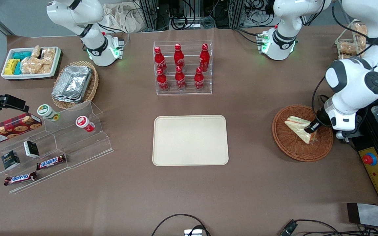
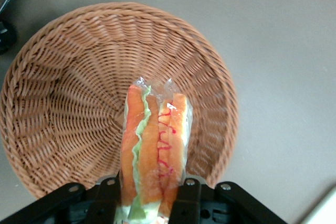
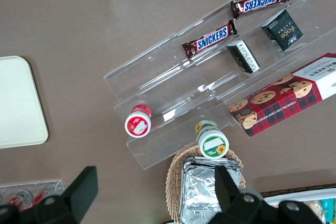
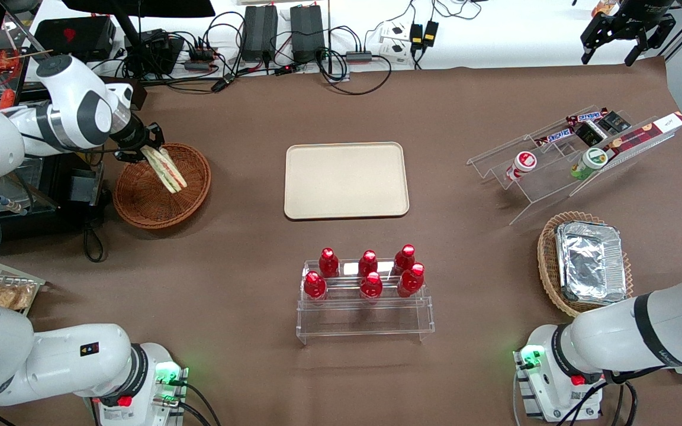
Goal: Place sandwich from basket to tray
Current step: 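Close the left gripper on the sandwich, then lift the sandwich and carry it with the left gripper over the tray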
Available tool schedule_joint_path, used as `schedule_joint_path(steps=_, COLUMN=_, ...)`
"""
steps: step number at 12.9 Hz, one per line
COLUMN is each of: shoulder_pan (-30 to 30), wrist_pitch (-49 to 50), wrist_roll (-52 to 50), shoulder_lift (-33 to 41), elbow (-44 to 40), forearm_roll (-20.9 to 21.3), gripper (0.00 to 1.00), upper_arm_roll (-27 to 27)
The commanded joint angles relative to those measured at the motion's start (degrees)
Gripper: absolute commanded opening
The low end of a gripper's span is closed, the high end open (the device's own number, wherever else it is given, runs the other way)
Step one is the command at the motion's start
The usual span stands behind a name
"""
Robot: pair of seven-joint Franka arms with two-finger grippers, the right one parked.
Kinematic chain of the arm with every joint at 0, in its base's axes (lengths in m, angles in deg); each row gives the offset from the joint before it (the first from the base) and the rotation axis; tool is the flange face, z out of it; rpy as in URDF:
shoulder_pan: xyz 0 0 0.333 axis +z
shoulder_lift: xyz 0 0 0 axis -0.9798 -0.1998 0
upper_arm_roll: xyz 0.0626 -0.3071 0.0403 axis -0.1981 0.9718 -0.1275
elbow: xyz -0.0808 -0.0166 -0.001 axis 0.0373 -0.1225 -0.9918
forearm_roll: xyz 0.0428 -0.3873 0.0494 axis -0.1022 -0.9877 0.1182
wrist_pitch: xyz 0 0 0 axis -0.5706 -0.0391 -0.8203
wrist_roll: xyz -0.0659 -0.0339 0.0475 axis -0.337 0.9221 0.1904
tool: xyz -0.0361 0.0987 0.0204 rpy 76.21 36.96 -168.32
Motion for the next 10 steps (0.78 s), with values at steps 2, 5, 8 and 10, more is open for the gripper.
schedule_joint_path(steps=2, shoulder_pan=-0.20, wrist_pitch=4.35, wrist_roll=2.01, shoulder_lift=3.24, elbow=-0.86, forearm_roll=3.87, gripper=0.32, upper_arm_roll=4.34)
schedule_joint_path(steps=5, shoulder_pan=-0.20, wrist_pitch=5.59, wrist_roll=2.00, shoulder_lift=3.77, elbow=-2.26, forearm_roll=4.32, gripper=0.32, upper_arm_roll=9.09)
schedule_joint_path(steps=8, shoulder_pan=-0.29, wrist_pitch=6.12, wrist_roll=2.44, shoulder_lift=3.24, elbow=-3.76, forearm_roll=4.50, gripper=0.32, upper_arm_roll=13.74)
schedule_joint_path(steps=10, shoulder_pan=-0.29, wrist_pitch=6.21, wrist_roll=2.44, shoulder_lift=2.72, elbow=-4.99, forearm_roll=6.33, gripper=0.32, upper_arm_roll=16.12)
